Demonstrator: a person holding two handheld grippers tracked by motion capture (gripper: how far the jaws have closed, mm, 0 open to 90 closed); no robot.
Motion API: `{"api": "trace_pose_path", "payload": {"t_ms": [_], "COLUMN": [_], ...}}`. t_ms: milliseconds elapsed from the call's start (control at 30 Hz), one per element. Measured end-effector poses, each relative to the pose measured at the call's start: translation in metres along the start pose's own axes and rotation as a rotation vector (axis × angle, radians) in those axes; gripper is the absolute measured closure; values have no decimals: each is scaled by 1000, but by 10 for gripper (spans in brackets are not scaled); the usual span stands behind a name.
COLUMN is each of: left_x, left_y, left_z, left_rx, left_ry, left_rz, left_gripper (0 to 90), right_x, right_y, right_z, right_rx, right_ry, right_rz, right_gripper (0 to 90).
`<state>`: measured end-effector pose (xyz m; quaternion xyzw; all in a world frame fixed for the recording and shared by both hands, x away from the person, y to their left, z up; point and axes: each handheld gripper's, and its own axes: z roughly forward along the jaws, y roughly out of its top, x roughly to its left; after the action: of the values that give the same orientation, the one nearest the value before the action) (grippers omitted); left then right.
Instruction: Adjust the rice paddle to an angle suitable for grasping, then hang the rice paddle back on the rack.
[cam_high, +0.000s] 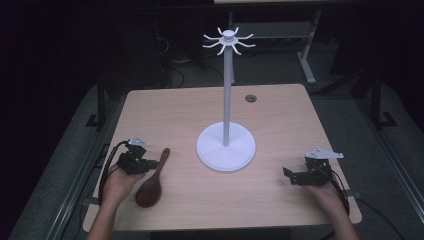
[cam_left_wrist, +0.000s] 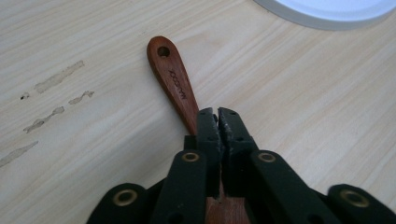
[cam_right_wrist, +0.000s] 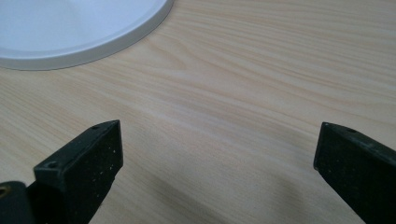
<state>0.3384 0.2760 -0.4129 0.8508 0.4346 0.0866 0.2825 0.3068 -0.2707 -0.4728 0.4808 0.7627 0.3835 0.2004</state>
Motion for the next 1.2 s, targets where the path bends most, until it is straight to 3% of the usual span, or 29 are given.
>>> {"api": "trace_pose_path", "payload": {"t_ms": [100,500,600,667,900,1200], "left_x": [3,3,3,2,0,-2], "left_y": [4,8,11,12,23,26], "left_z": [0,6,11,13,25,41], "left_rx": [11,67,111,115,220,282], "left_ry": [13,52,49,48,88,110], "left_rz": [-33,-79,-83,-90,-82,-68], "left_gripper": [762,527,517,516,510,532], "right_x": [0,0,0,0,0,0], "right_y": [0,0,0,0,1,1], "right_z": [0,0,0,0,1,0], "right_rx": [0,-1,0,1,-1,-4], "right_ry": [-1,-1,-2,0,3,4], "right_rz": [2,-2,-2,-2,-2,-2], "right_gripper": [10,10,10,10,10,12]}}
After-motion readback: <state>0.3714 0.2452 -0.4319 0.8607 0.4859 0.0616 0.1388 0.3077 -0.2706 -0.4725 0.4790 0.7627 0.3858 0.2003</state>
